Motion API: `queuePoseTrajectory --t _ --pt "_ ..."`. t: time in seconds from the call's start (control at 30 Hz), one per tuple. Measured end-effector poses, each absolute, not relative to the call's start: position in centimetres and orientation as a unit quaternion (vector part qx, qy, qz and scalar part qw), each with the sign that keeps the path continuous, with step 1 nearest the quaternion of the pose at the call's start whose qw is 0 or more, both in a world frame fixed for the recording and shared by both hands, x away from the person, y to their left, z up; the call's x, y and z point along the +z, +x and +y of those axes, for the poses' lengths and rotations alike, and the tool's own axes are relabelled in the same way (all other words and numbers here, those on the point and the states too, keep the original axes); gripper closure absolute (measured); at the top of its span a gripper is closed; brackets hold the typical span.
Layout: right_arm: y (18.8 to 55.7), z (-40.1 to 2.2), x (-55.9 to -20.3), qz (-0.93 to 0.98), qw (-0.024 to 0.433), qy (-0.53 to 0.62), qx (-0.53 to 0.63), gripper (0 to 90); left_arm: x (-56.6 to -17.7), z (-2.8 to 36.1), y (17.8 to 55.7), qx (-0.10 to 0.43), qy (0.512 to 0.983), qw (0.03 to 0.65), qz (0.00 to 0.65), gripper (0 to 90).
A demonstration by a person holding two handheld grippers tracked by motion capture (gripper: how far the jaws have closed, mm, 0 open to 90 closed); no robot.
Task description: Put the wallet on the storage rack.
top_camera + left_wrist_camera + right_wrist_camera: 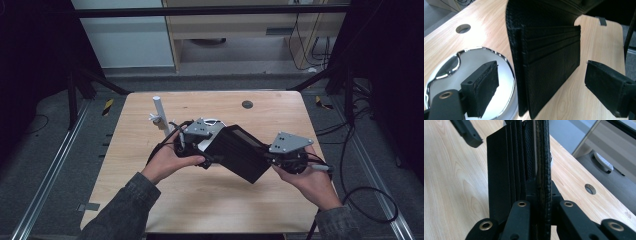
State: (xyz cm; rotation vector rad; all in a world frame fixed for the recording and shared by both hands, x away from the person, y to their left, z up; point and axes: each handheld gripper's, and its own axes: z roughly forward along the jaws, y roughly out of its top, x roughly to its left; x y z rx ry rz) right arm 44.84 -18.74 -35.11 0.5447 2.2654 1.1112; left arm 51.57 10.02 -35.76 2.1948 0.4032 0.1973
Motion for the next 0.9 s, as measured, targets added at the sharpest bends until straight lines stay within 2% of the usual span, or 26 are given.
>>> queuePoseTrajectory --t 0.27,0.43,0.5,0.53,0.6,0.8,0.9 --pt "44.8 -19.5 -34.7 0.828 0.277 0.209 0.440 84.5 -36.2 9.2 52.8 0.051 0.881 0.441 0.165 15.4" --pt "45.1 -19.7 -34.6 0.822 0.277 0.210 0.450 84.5 -36.4 8.5 53.5 0.045 0.888 0.431 0.155 23.8" --pt "45.2 -19.7 -34.7 0.821 0.277 0.211 0.453 84.4 -36.4 8.5 53.6 0.039 0.889 0.431 0.151 37.8" --pt "45.3 -19.7 -34.8 0.821 0.277 0.211 0.452 84.4 -36.4 8.5 53.6 0.035 0.890 0.429 0.151 42.0" --pt "45.4 -19.6 -35.0 0.823 0.279 0.210 0.448 84.3 -36.4 8.7 53.7 0.030 0.894 0.421 0.148 58.3" --pt "45.4 -19.5 -36.6 0.827 0.275 0.208 0.444 82.7 -35.7 8.9 53.2 0.021 0.906 0.394 0.150 78.0" --pt "45.3 -19.5 -37.8 0.825 0.272 0.213 0.448 82.3 -34.6 8.7 52.6 0.035 0.915 0.375 0.147 80.0"
